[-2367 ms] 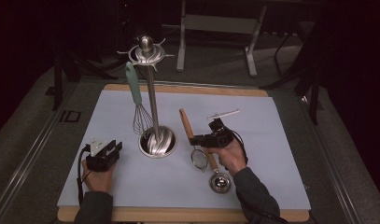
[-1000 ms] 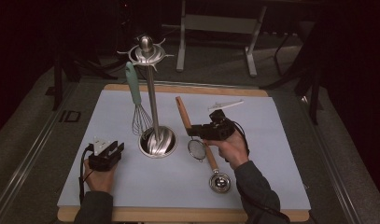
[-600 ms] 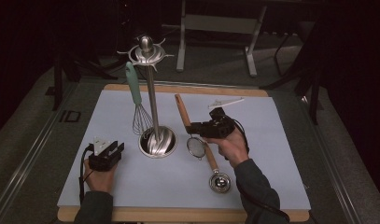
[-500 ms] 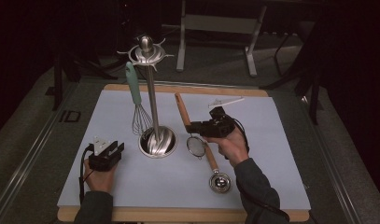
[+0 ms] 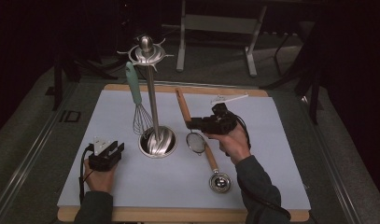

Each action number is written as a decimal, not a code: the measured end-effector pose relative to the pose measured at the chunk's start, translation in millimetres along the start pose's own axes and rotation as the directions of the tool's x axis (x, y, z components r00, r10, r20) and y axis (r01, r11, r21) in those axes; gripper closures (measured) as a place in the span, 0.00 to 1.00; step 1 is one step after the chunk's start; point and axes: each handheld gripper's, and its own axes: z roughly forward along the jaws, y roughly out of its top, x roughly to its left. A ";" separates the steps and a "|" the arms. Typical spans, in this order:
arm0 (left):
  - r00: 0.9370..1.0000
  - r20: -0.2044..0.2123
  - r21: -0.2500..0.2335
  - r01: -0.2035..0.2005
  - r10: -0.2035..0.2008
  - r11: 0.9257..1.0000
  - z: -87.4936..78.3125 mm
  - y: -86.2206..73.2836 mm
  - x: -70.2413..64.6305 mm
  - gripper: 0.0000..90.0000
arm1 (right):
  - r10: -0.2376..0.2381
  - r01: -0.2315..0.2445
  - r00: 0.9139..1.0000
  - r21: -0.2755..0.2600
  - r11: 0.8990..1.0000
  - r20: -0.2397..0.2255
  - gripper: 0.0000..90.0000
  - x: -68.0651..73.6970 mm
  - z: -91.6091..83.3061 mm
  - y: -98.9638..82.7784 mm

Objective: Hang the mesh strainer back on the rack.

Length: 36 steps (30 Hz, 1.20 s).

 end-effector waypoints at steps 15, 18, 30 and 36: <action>1.000 0.001 -0.001 0.002 -0.002 1.000 -0.2 0.0 0.1 0.76 | -0.061 0.061 0.998 -0.020 0.998 -0.012 0.81 10.8 -2.5 10.9; 1.000 0.000 0.000 0.000 0.000 1.000 -0.2 0.0 0.1 0.76 | -0.068 0.067 0.998 -0.025 0.997 -0.017 0.81 12.4 -3.8 12.5; 1.000 0.000 0.000 -0.006 0.006 1.000 -0.1 0.0 -0.5 0.77 | -0.133 0.132 0.991 -0.043 0.990 -0.028 0.81 21.2 -12.3 24.0; 1.000 -0.001 0.000 -0.006 0.006 1.000 -0.1 0.0 -0.5 0.77 | -0.153 0.151 0.988 -0.053 0.987 -0.037 0.81 24.4 -17.1 29.5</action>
